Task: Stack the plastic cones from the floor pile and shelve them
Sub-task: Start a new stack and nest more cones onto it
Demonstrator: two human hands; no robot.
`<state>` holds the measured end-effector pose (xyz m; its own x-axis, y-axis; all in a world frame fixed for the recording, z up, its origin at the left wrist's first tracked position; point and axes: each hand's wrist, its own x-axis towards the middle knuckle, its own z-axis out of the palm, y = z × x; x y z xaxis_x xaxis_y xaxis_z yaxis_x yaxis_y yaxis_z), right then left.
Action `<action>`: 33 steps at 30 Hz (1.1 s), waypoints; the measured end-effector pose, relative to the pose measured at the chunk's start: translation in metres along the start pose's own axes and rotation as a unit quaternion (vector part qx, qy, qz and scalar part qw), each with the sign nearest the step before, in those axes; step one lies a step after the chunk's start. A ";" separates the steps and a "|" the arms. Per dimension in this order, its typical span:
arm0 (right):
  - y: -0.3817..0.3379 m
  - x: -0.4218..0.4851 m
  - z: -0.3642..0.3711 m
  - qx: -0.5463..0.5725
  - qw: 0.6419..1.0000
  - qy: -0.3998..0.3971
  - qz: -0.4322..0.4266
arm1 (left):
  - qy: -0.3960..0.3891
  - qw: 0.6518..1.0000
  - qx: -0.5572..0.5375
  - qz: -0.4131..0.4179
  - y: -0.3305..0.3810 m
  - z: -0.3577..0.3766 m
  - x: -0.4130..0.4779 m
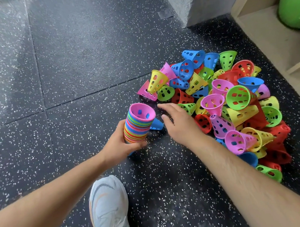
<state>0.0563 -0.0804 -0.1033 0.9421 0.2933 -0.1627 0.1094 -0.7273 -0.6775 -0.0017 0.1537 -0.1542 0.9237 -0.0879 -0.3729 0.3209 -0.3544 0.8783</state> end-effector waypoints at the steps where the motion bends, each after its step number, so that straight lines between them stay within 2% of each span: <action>1: 0.001 0.004 0.006 -0.017 1.000 -0.023 -0.005 | 0.011 1.000 -0.001 -0.002 -0.001 -0.005 -0.001; 6: -0.008 0.023 0.029 -0.139 0.980 -0.134 -0.040 | 0.024 0.999 -0.020 -0.019 -0.004 -0.019 -0.002; 11: -0.005 0.033 0.051 -0.195 0.961 -0.185 -0.061 | 0.020 0.999 -0.033 -0.025 -0.001 -0.021 -0.001; 16: 0.004 0.030 0.054 -0.126 0.985 -0.117 -0.031 | 0.024 0.999 -0.031 -0.030 -0.003 -0.024 0.002; 21: -0.007 0.028 0.017 -0.010 1.000 0.010 0.004 | 0.022 0.999 -0.019 -0.029 -0.006 -0.026 0.002; 24: -0.013 0.025 -0.007 0.036 0.994 0.098 0.028 | 0.013 1.000 -0.005 -0.022 -0.005 -0.024 0.002; 28: -0.027 0.017 -0.021 0.131 0.968 0.214 0.006 | 0.000 0.999 0.032 0.007 -0.002 -0.018 0.001; 30: -0.039 0.009 -0.025 0.135 0.968 0.212 -0.025 | -0.014 0.999 0.049 0.018 0.000 -0.016 0.000; 33: -0.049 -0.007 -0.022 0.083 0.974 0.192 -0.088 | -0.027 0.998 0.059 0.025 0.001 -0.012 -0.002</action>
<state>0.0508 -0.0603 -0.0531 0.9659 0.1281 0.2251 0.2575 -0.5673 -0.7822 -0.0004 0.1647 -0.1494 0.9244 -0.1566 -0.3478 0.2451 -0.4550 0.8561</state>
